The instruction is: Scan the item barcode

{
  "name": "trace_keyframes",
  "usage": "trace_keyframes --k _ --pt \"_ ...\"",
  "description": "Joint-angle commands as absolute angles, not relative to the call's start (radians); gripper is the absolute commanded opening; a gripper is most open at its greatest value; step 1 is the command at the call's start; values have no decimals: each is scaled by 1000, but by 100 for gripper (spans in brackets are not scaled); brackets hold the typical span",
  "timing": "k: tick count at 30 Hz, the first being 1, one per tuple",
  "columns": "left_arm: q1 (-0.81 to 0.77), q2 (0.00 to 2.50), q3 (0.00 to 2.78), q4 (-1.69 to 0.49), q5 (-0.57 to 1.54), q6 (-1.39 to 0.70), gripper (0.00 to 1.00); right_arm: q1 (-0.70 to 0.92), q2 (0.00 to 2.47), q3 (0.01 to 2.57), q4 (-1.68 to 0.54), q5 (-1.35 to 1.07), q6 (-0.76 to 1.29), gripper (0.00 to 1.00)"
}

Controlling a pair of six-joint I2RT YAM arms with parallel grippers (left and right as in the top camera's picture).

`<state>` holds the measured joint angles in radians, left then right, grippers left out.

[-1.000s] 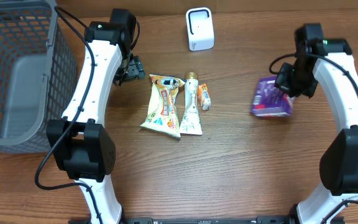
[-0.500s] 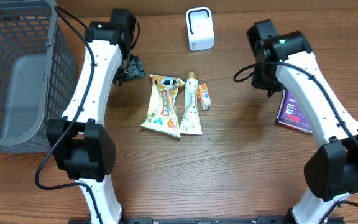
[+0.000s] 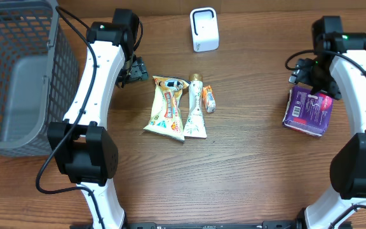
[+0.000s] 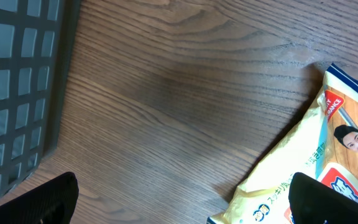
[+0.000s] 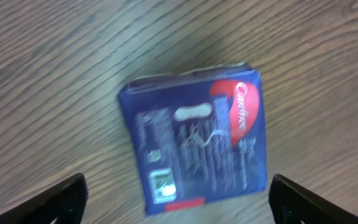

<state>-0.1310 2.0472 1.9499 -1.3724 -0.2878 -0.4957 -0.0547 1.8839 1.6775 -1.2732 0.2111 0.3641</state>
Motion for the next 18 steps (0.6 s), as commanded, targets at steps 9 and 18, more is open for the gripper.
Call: trace_keyframes --k 9,18 --pt "-138 2055 1953 -1372 -287 -509 100 -446 1878 1505 -1120 -318 117 95" --pt "-138 2055 1953 -1372 -287 -510 100 -516 1878 1289 -921 -503 74 74"
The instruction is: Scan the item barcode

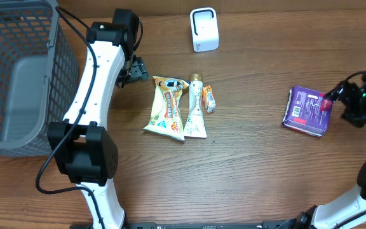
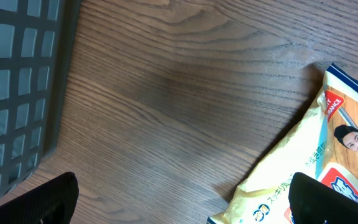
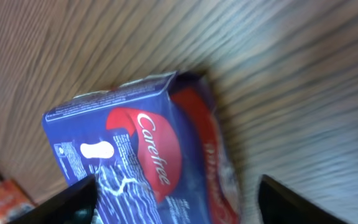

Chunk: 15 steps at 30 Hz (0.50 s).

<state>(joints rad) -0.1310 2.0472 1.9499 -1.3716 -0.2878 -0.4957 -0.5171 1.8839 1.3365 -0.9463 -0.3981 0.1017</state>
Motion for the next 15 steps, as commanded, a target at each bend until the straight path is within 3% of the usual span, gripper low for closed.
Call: trace_keyframes --k 1,4,9,15 --pt "-138 2055 1953 -1372 -287 -510 100 -513 1878 1274 -908 -503 75 71" --pt "-138 2055 1953 -1372 -287 -510 100 -505 1878 1245 -883 -502 78 59" --pt "-138 2055 1953 -1372 -287 -509 100 -505 1878 1249 -885 -499 77 5" --pt "-138 2055 1953 -1372 -287 -509 100 -498 1860 1352 -994 -494 77 4"
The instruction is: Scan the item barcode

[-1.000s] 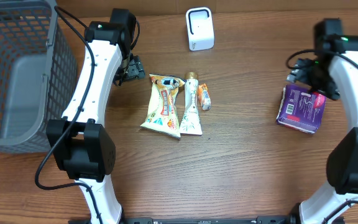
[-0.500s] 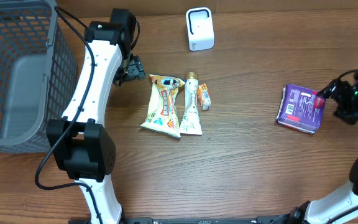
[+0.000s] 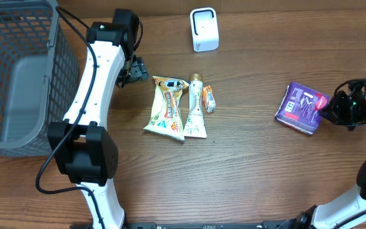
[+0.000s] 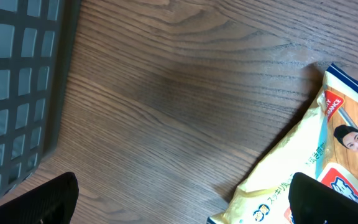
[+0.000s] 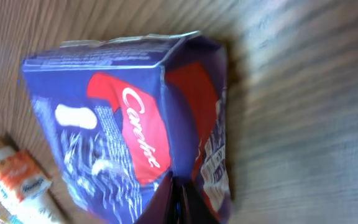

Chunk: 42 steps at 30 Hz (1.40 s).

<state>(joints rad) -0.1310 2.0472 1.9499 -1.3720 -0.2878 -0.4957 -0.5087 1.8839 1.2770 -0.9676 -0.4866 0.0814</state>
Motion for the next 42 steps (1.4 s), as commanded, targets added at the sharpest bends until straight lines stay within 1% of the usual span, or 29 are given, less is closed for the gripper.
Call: trace_keyframes --k 1,5,12,20,23,25,26,28,29,30,31,32,34,35,37,38,42 --pt "-138 2055 1953 -1372 -287 -510 100 -493 1850 1377 -1016 -487 77 4" --pt "-138 2055 1953 -1372 -287 -510 100 -448 1789 1450 -1070 -418 78 4" --pt "-138 2055 1953 -1372 -287 -510 100 -267 1672 1464 -1082 -118 161 4" --pt "-138 2055 1953 -1372 -287 -510 100 -4 1666 1464 -1039 -68 195 4" --pt "-138 2055 1953 -1372 -287 -509 100 28 1666 1467 -1019 10 269 4" --pt "-138 2055 1953 -1372 -287 -510 100 21 1666 1475 -1019 10 282 4" --pt "-138 2055 1953 -1372 -287 -509 100 12 1666 1481 -1022 10 282 7" --pt "-138 2055 1953 -1372 -287 -510 100 -21 1666 1501 -1035 10 282 18" --pt "-138 2055 1953 -1372 -287 -510 100 -46 1666 1515 -1047 10 282 30" --pt "-138 2055 1953 -1372 -287 -509 100 -63 1666 1526 -1056 10 282 39" --pt "-138 2055 1953 -1372 -287 -509 100 -89 1666 1540 -1065 10 282 47" --pt "-138 2055 1953 -1372 -287 -510 100 -119 1666 1552 -1069 10 282 53" --pt "-138 2055 1953 -1372 -287 -510 100 -174 1666 1568 -1072 2 282 77" --pt "-138 2055 1953 -1372 -287 -510 100 -204 1666 1568 -1068 -5 281 84" --pt "-138 2055 1953 -1372 -287 -510 100 -265 1667 1568 -1064 -16 281 87" --pt "-138 2055 1953 -1372 -287 -509 100 -323 1675 1568 -1064 -52 280 91" --pt "-138 2055 1953 -1372 -287 -510 100 -402 1714 1562 -1056 -214 208 96"
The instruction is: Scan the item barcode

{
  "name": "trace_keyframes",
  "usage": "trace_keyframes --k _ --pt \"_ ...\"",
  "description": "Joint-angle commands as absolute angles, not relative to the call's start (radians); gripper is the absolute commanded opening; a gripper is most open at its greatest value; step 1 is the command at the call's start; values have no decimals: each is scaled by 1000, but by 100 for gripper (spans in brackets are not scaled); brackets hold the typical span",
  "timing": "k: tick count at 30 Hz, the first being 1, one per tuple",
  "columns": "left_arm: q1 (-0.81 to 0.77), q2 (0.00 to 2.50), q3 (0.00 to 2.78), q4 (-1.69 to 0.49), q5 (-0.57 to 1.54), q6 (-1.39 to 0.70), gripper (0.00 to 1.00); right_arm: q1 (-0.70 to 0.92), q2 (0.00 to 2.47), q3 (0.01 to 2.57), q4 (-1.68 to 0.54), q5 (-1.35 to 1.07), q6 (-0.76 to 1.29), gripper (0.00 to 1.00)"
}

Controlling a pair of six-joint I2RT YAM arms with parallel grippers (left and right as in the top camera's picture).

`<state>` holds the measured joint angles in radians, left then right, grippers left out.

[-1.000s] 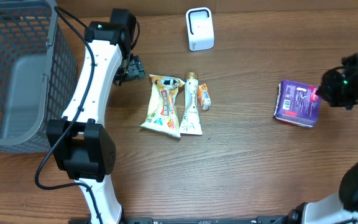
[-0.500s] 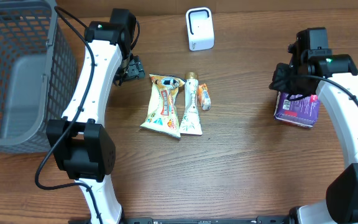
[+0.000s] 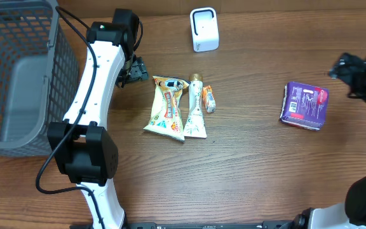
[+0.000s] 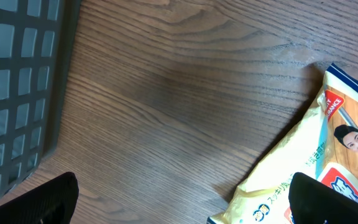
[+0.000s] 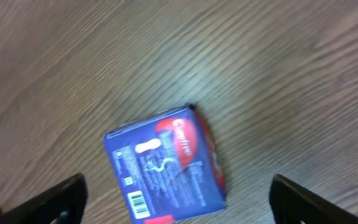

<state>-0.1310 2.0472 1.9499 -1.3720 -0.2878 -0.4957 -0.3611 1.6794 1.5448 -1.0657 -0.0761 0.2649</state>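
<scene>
A purple Carefree pack [image 3: 304,106] lies flat on the wooden table at the right; the right wrist view shows it [image 5: 163,165] with a small barcode [image 5: 137,202] on its upper face. My right gripper [image 3: 351,75] hangs above and behind the pack, open, with the pack lying between its fingers [image 5: 61,196] far below. The white scanner [image 3: 204,29] stands at the back centre. My left gripper [image 3: 134,71] is open and empty beside a yellow pouch [image 4: 316,162].
A grey mesh basket [image 3: 18,76] fills the left side and shows in the left wrist view [image 4: 17,93]. In the middle lie the yellow pouch [image 3: 168,107], a tube [image 3: 196,108] and a small orange packet [image 3: 208,98].
My right gripper was low against the pack's right edge with its jaws close together; now it is higher, further back, and open. The pack has squared up and sits slightly further right. The left arm is unchanged.
My right gripper was open above the purple pack. Then it was low to the pack's right. Then it pressed at that edge, with the pack shifted left and turned. Now it is open above the pack, which lies flat. The left arm never moved.
</scene>
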Motion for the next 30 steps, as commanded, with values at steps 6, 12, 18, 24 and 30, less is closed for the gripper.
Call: trace_keyframes --k 6,12,18,24,30 --pt "-138 2055 1953 -1372 -287 -510 100 -411 1819 1544 -1033 -256 187 100" --pt "-138 2055 1953 -1372 -287 -510 100 -410 1928 1523 -1017 -268 186 95" --pt "-138 2055 1953 -1372 -287 -510 100 -397 1995 1470 -995 -277 182 81" --pt "-138 2055 1953 -1372 -287 -510 100 -368 2006 1421 -944 -298 182 35" --pt "-138 2055 1953 -1372 -287 -510 100 -348 1996 1422 -969 -298 182 4"
